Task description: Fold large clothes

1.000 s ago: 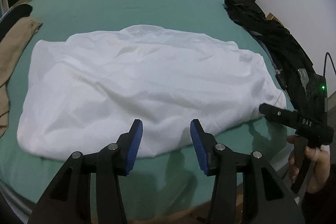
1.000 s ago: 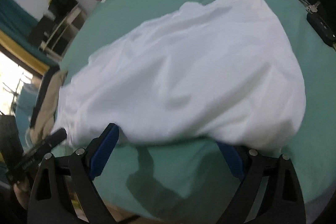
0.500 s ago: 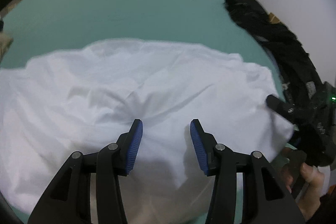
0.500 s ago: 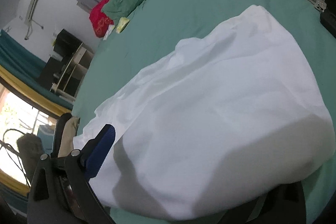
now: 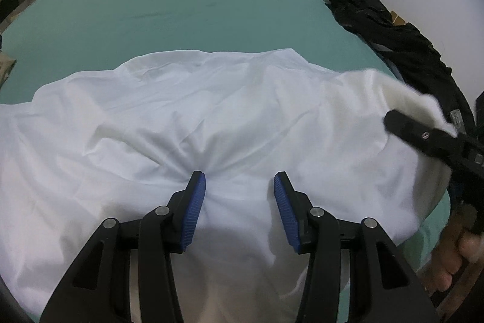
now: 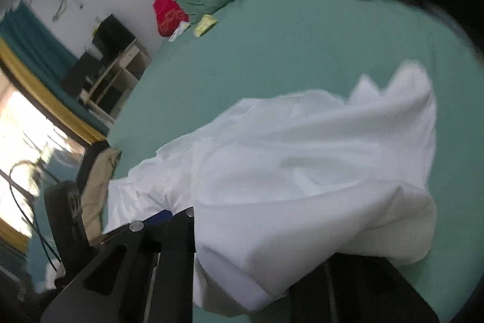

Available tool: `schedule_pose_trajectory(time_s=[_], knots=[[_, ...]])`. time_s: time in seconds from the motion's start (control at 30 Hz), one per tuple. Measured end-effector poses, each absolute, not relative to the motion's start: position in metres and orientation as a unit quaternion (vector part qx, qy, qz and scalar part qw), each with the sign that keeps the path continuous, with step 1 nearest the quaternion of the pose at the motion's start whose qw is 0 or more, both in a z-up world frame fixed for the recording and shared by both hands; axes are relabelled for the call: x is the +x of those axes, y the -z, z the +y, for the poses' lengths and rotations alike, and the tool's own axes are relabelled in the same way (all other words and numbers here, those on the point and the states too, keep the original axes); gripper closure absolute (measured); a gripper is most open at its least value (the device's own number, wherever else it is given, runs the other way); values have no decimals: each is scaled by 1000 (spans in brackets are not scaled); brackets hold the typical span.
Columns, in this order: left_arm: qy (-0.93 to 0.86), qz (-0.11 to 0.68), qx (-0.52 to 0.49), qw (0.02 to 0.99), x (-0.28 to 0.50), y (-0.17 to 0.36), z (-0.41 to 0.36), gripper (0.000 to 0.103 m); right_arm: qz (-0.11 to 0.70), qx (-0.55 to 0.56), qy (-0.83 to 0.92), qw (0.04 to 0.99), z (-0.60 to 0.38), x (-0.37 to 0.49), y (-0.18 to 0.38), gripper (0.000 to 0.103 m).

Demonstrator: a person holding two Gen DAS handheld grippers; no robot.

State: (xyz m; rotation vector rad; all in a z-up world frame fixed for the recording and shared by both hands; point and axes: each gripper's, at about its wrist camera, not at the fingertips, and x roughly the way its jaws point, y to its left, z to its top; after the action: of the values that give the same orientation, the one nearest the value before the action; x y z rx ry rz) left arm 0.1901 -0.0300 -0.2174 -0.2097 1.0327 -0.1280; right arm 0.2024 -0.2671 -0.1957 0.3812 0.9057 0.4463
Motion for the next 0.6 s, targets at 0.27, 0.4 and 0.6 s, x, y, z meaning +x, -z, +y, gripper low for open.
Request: schedule_pose_trajectory(time_s=[0.27, 0.4, 0.6], knots=[[92, 491, -156, 852, 182, 192, 9, 53, 416, 73, -189, 886, -220, 194, 155, 84], [97, 477, -158, 859, 165, 174, 42, 53, 416, 27, -179, 891, -192, 188, 142, 84], [51, 468, -154, 869, 134, 159, 120, 53, 414, -40, -183, 890, -139, 177, 135, 84]])
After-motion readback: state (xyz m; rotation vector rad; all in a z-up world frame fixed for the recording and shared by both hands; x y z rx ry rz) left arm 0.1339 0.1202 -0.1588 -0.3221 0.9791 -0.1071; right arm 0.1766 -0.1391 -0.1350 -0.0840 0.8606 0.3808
